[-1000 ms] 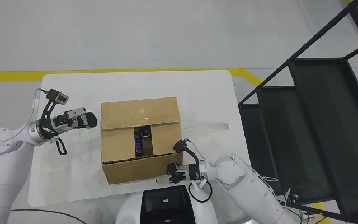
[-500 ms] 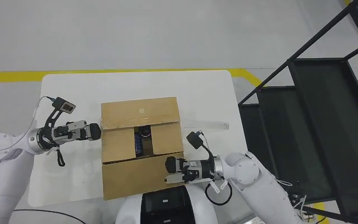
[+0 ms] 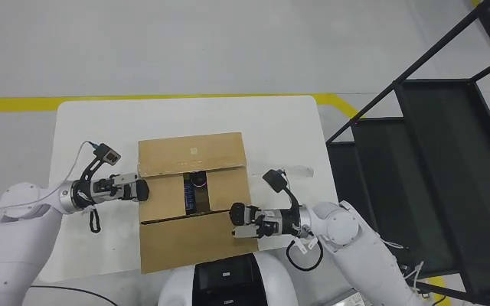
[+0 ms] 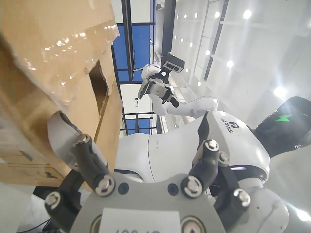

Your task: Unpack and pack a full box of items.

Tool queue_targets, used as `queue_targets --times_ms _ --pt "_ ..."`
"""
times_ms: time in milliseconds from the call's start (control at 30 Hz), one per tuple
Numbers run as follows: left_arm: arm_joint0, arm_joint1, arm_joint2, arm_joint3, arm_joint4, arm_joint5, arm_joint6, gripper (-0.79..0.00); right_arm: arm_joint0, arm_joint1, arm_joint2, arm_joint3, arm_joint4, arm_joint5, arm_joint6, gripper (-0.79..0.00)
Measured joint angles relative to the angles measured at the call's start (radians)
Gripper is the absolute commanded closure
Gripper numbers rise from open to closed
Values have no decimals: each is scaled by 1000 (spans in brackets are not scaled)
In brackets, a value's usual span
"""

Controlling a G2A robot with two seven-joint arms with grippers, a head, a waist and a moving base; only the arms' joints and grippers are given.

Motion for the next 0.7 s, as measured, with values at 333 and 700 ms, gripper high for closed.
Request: queue_targets --times_ms 333,700 --pt "-105 -35 51 106 -94 5 -5 -785 -2 10 14 -5 15 -14 -19 -785" --pt "-231 -73 101 211 -271 36 -34 -785 -8 21 32 -20 14 0 -45 -785"
